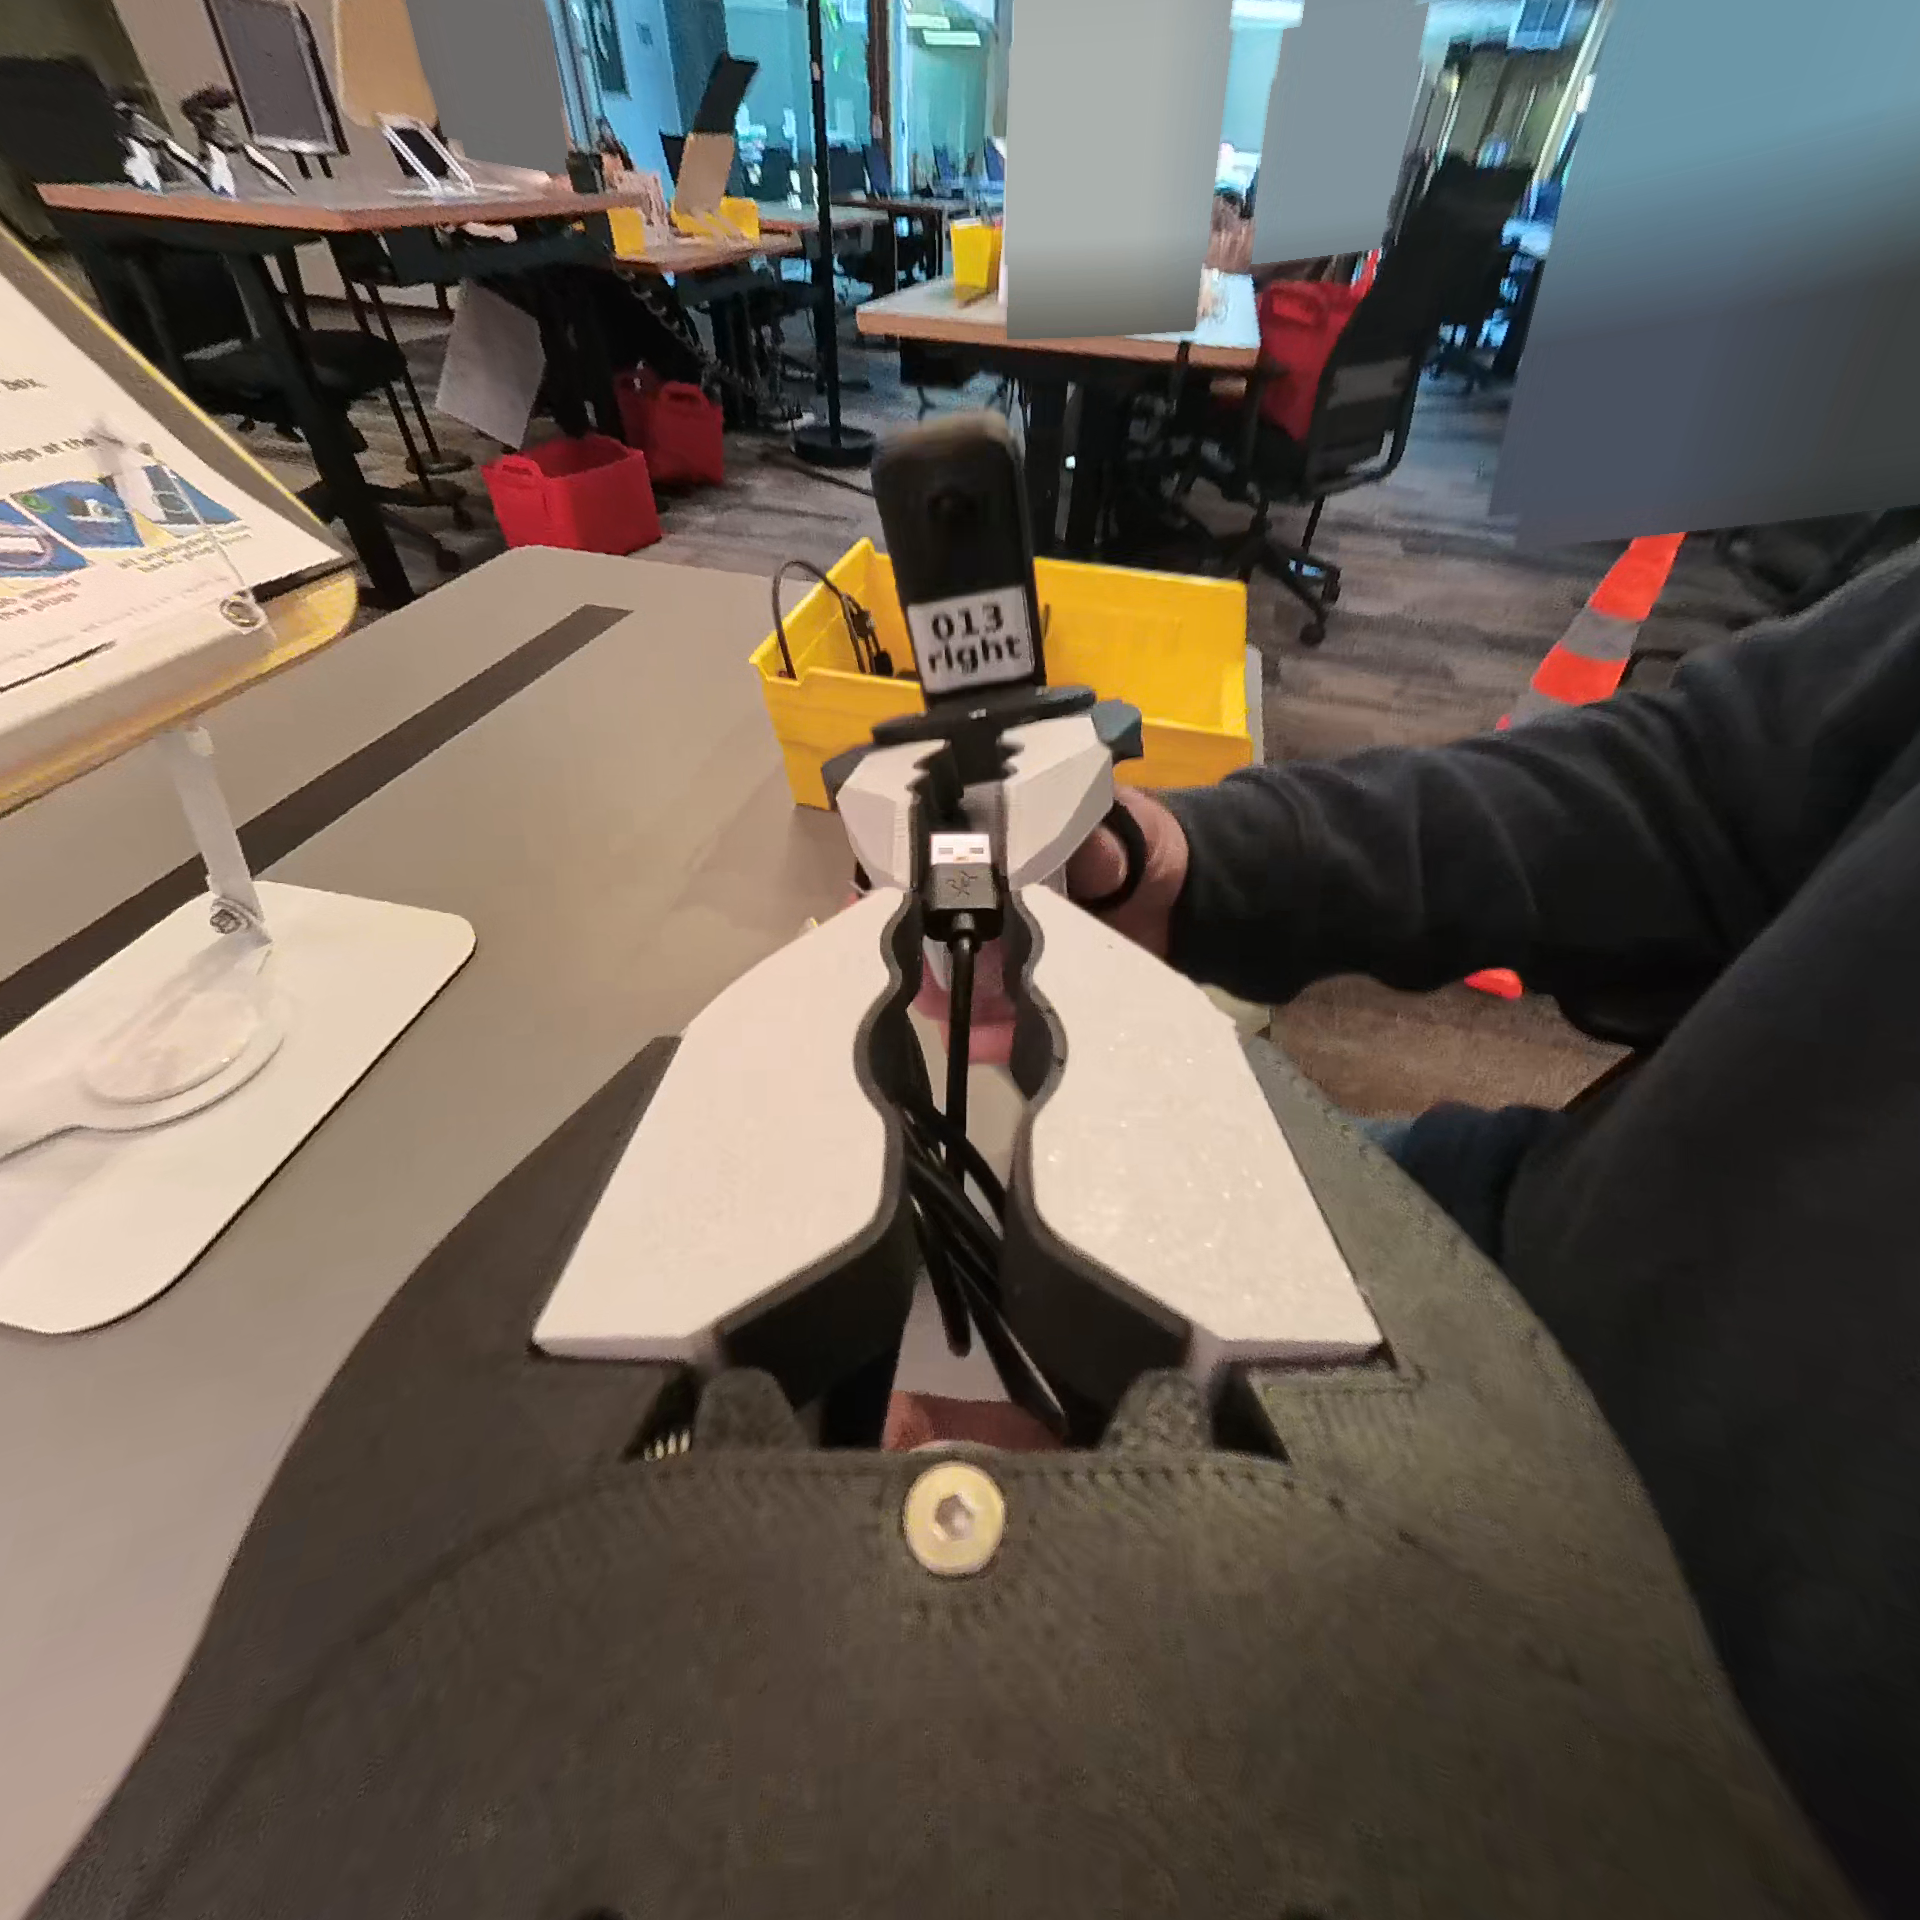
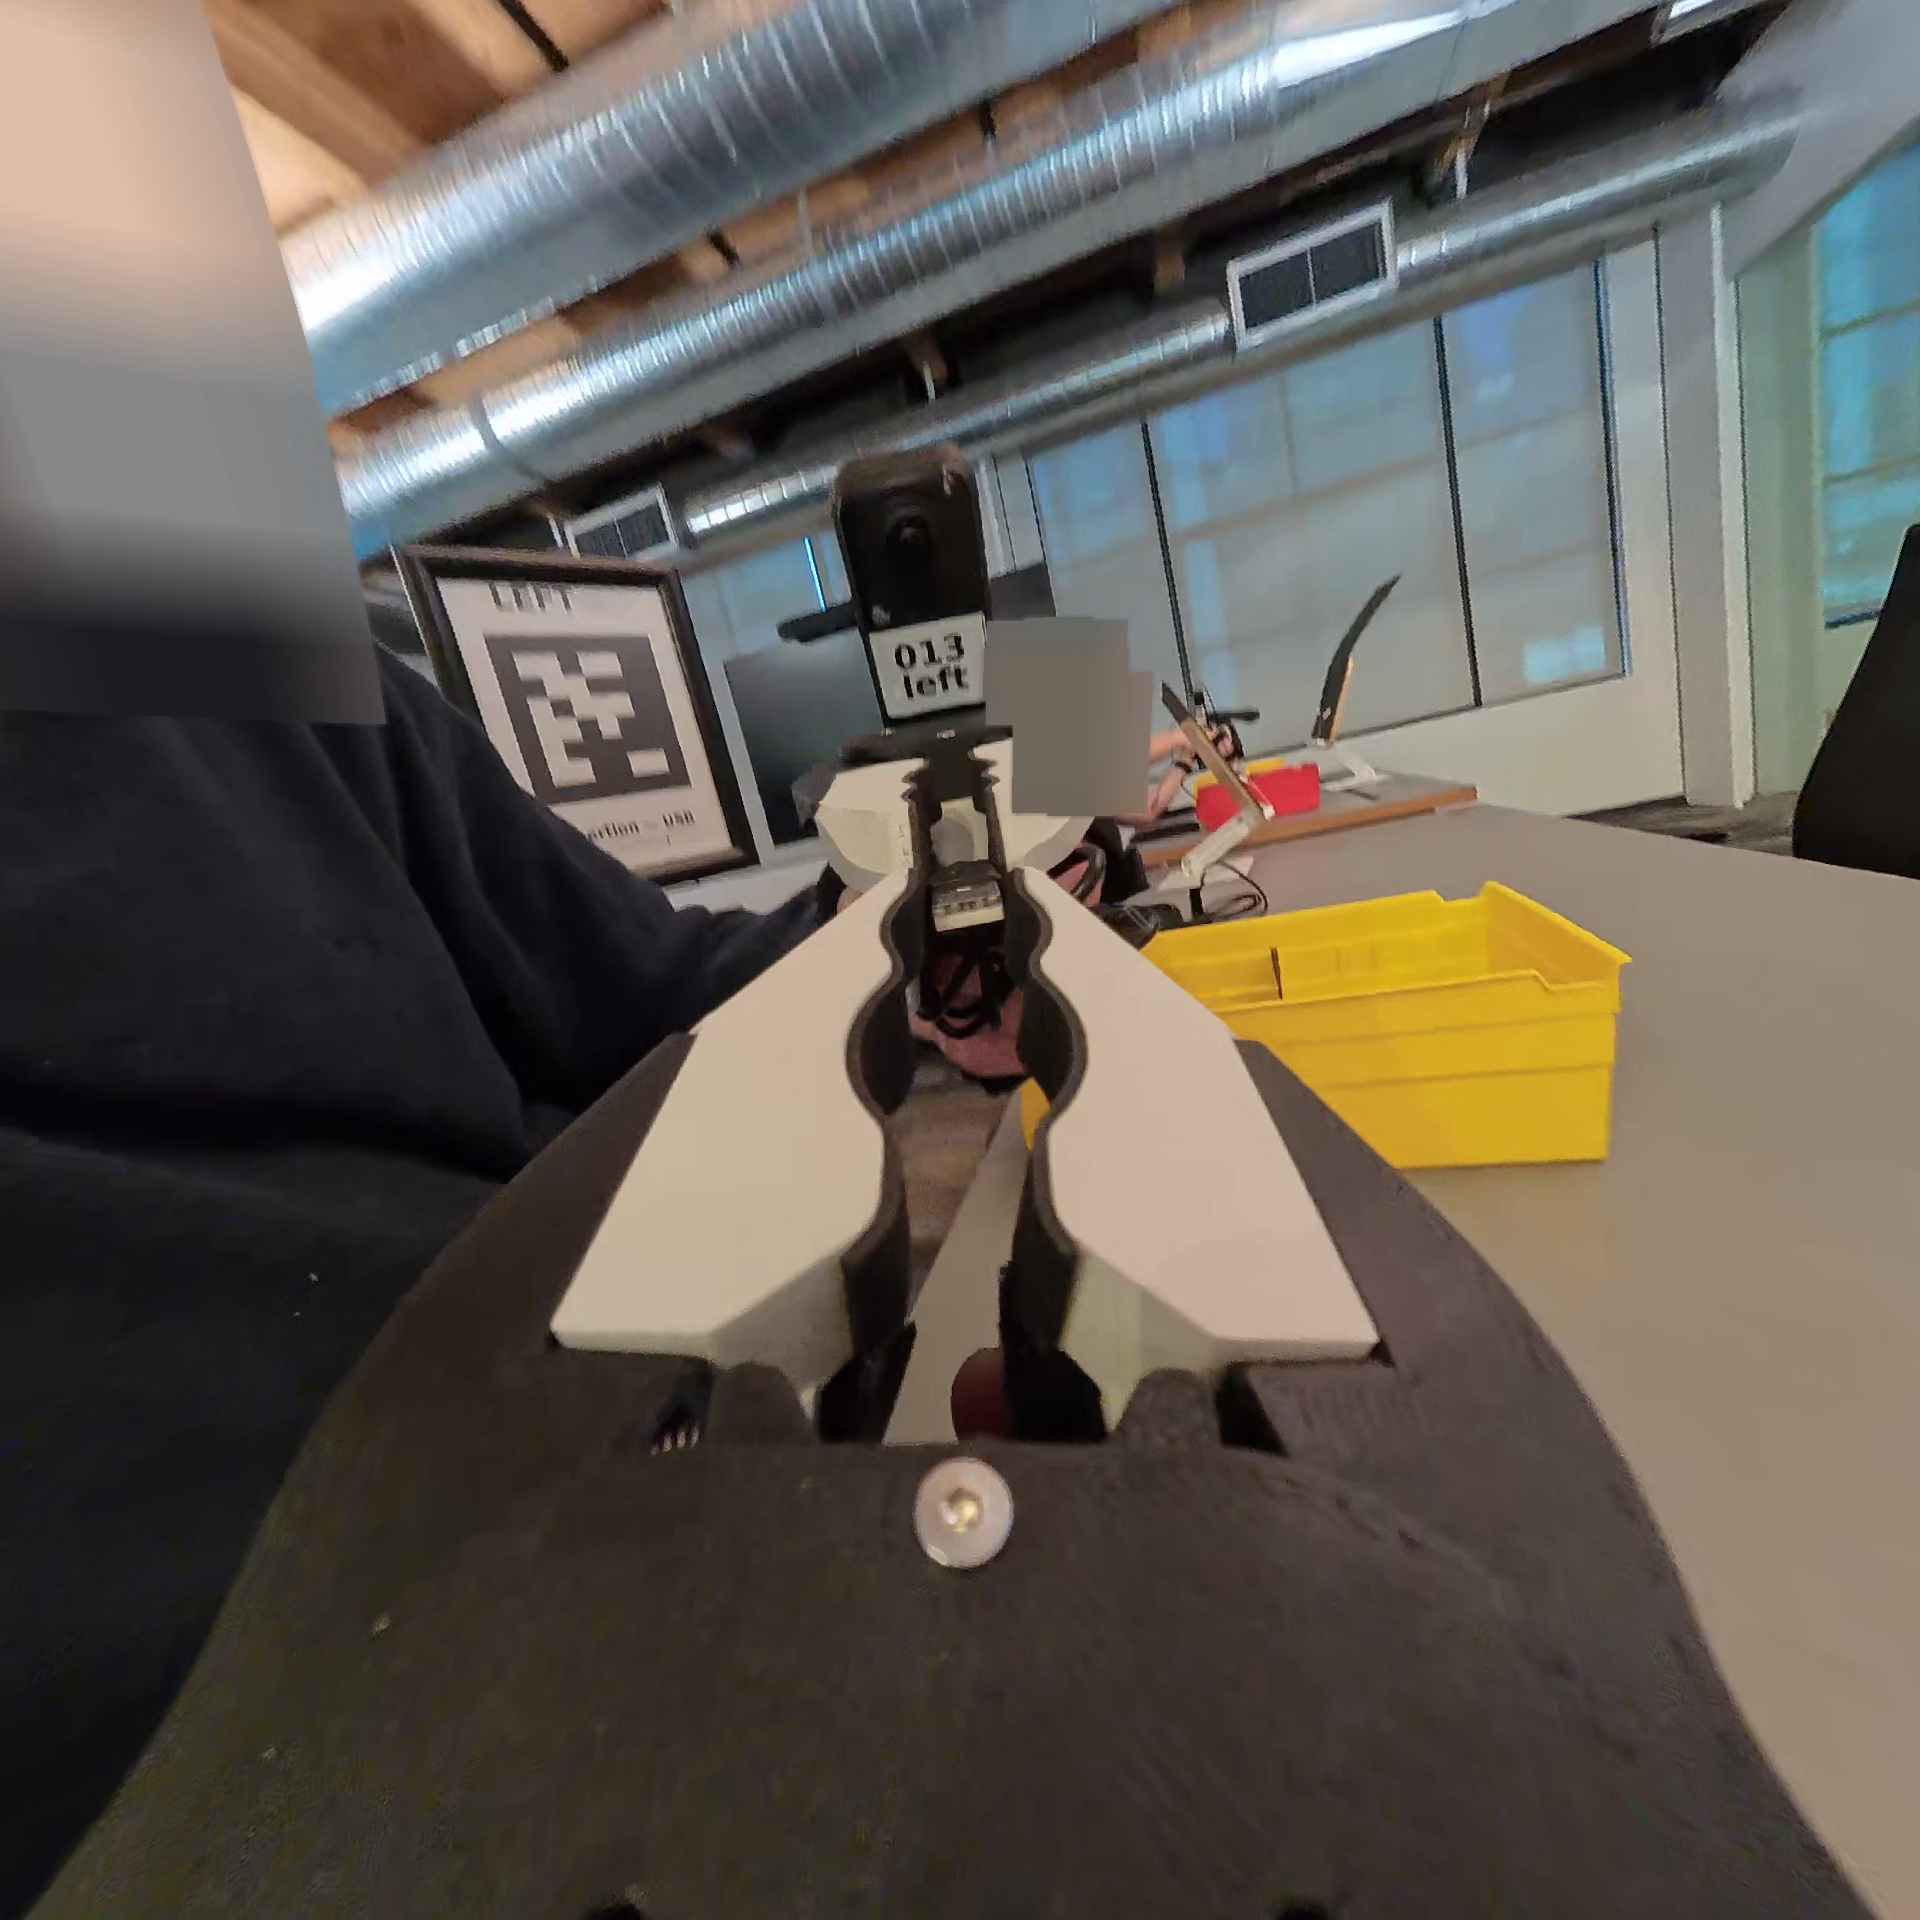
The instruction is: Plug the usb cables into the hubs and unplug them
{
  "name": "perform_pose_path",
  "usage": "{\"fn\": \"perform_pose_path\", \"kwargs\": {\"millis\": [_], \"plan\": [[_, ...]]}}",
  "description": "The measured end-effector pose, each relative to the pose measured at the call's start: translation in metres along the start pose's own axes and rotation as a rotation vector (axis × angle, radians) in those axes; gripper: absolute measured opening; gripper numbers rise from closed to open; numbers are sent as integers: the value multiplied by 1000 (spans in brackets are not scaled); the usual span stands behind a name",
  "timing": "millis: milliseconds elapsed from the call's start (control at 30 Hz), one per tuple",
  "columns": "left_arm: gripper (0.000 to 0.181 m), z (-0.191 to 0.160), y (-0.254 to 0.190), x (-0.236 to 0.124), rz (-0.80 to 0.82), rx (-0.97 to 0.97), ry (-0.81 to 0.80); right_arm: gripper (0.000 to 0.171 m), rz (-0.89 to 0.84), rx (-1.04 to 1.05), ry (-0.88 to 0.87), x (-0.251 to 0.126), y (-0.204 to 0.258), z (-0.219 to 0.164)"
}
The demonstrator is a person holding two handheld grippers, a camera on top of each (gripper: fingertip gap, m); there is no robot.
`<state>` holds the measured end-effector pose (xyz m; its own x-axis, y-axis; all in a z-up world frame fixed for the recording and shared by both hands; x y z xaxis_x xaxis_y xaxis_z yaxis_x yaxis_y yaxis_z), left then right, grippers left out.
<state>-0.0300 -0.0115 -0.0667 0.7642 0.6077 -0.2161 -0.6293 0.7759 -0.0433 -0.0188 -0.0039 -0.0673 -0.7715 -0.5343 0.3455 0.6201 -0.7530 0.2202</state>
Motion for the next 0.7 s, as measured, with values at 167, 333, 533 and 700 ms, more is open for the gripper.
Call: {"fn": "perform_pose_path", "kwargs": {"millis": [167,333,533,700], "plan": [[14,5,4,-1,14,-51,-105,12,4,55,-110,2,-3,4],[15,11,7,-2,43,-82,-204,13,7,100,-202,3,-5,10],[15,14,9,-3,81,-43,-244,12,18,150,-256,5,-7,11],[0,15,5,2,70,-36,-267,12,39,136,-203,24,2,-3]]}}
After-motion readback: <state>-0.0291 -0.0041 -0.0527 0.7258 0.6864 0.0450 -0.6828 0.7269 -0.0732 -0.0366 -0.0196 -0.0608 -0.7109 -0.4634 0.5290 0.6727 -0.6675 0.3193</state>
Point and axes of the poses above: each gripper's, where its closed fingertips meet, x out along the fingers, z out of its top, y = z × x across the jaws, the point moved 1 cm from there along -x, back along the fingers, and after that the axes turned 1 degree about y, right-handed, at the moved point
